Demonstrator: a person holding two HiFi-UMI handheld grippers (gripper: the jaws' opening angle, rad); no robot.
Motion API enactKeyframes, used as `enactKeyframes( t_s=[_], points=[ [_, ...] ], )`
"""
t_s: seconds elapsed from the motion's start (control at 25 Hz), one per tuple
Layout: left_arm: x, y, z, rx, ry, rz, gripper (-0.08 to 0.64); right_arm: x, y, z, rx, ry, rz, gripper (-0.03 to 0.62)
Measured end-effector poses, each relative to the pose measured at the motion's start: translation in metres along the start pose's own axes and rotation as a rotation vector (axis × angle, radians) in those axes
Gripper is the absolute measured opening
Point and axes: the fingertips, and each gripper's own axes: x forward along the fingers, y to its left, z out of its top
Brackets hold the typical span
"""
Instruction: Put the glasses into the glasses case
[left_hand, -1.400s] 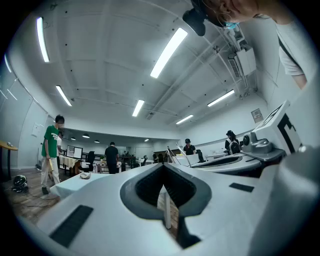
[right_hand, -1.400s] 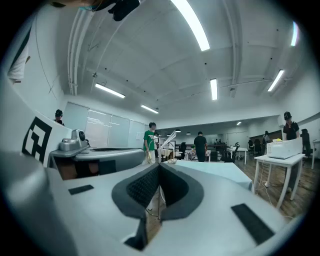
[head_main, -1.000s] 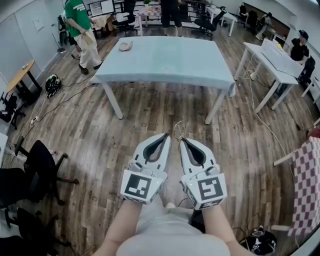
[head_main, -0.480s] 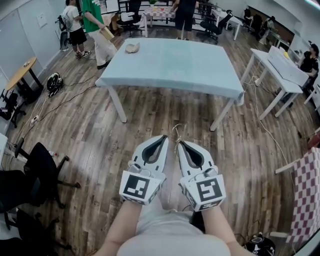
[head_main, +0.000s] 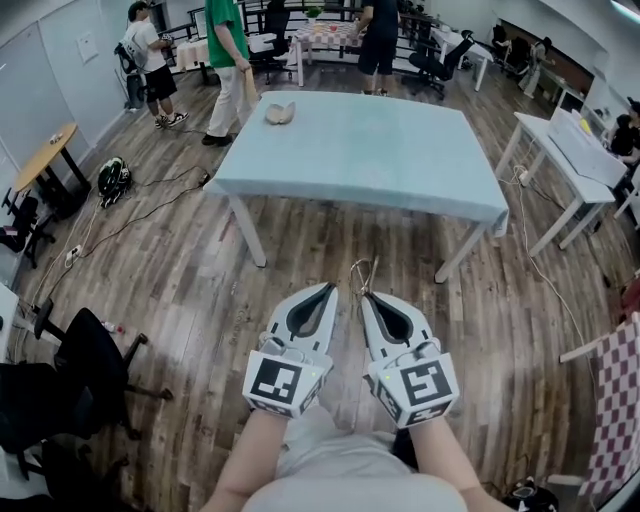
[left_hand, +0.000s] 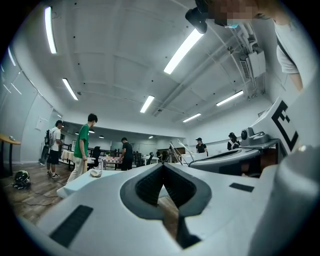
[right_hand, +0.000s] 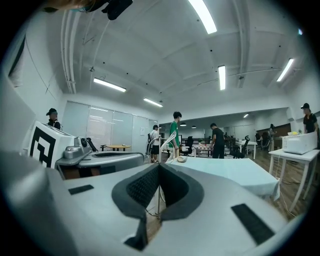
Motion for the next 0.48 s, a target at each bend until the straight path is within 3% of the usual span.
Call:
enactKeyframes(
  t_s=[0.48],
  points=[
    [0.017,0.085,-0.005,-0.008,0.019,-0.045,0.009,0.085,0.021,0.007,0.032,-0.004,-0.030,0.009]
  ],
)
